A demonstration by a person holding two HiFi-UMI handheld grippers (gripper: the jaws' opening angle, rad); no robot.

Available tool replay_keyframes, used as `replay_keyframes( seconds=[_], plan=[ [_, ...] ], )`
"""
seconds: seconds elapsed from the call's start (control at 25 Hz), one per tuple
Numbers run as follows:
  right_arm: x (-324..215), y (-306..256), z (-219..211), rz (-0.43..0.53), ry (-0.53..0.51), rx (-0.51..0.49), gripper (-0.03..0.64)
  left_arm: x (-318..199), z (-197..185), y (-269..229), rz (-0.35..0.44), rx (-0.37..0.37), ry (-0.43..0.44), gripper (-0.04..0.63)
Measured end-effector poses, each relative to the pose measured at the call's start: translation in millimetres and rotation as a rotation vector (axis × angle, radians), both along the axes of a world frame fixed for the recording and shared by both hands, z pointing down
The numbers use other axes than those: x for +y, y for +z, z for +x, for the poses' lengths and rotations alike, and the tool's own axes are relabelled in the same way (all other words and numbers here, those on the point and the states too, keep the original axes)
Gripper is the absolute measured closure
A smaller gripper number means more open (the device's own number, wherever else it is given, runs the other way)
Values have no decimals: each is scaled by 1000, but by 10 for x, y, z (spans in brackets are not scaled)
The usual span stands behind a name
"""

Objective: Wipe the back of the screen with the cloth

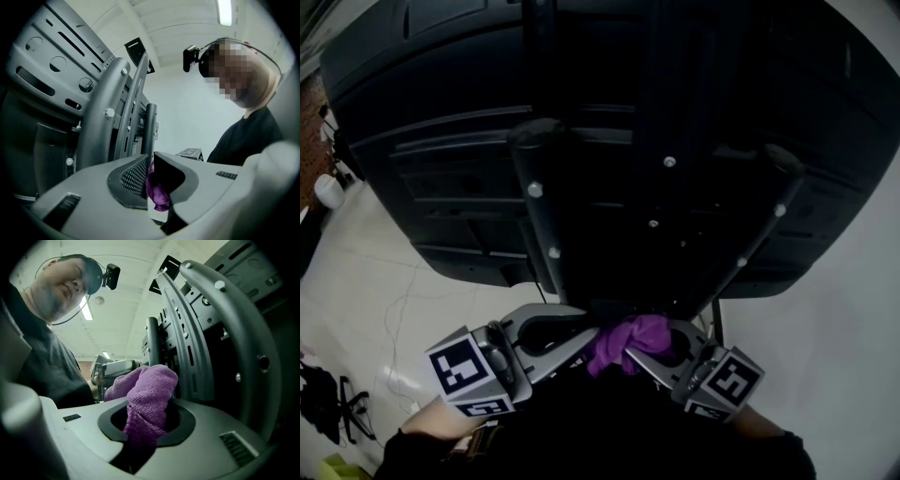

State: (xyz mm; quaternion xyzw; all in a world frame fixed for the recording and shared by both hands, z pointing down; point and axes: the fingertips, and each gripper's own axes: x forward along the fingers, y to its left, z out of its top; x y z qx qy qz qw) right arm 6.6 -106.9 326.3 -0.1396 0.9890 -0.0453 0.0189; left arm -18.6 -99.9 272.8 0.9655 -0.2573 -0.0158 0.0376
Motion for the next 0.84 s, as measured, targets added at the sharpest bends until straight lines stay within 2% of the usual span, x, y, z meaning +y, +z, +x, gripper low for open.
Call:
replay_keyframes(
  seconds=[0.28, 0.84],
  plan=[
    [-18, -70, 42, 24, 30, 3, 518, 27, -35, -16, 18, 27, -12, 563],
    [-45, -132, 149, 60, 55, 11, 520, 79, 32, -23, 21, 19, -13, 563]
  ],
)
